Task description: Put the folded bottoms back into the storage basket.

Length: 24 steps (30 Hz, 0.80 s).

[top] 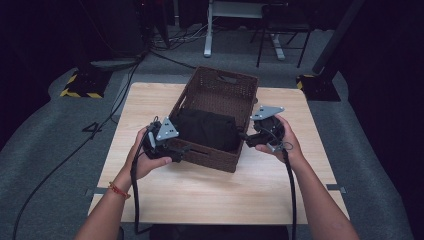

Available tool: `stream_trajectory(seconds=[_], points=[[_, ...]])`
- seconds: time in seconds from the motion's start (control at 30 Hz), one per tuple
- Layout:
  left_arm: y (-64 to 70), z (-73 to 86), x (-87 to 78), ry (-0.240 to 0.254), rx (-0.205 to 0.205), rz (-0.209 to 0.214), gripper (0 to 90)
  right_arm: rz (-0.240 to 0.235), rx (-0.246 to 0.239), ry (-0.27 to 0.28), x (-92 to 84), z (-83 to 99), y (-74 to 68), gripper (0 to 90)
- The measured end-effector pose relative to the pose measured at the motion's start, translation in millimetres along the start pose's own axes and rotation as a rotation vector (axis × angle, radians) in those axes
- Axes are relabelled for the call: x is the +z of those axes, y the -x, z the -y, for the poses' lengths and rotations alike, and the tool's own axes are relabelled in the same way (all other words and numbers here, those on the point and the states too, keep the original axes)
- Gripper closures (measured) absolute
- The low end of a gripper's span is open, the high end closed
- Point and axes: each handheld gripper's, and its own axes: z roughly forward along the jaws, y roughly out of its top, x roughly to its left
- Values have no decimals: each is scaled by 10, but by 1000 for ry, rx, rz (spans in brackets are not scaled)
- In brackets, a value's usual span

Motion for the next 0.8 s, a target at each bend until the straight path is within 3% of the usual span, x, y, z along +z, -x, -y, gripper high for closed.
stream_trajectory(seconds=[0.13, 0.3, 0.67, 0.8], points=[[107, 63, -40, -17, 29, -12, 177, 4, 0, 13, -89, 94, 17, 272], [214, 186, -57, -28, 35, 1, 177, 29, -6, 3, -168, 216, 30, 270], [322, 441, -20, -95, 42, -8, 182, 42, 7, 11, -304, 482, 46, 277], [353, 559, -12, -110, 43, -15, 182, 64, -6, -1, -347, 658, 13, 278]])
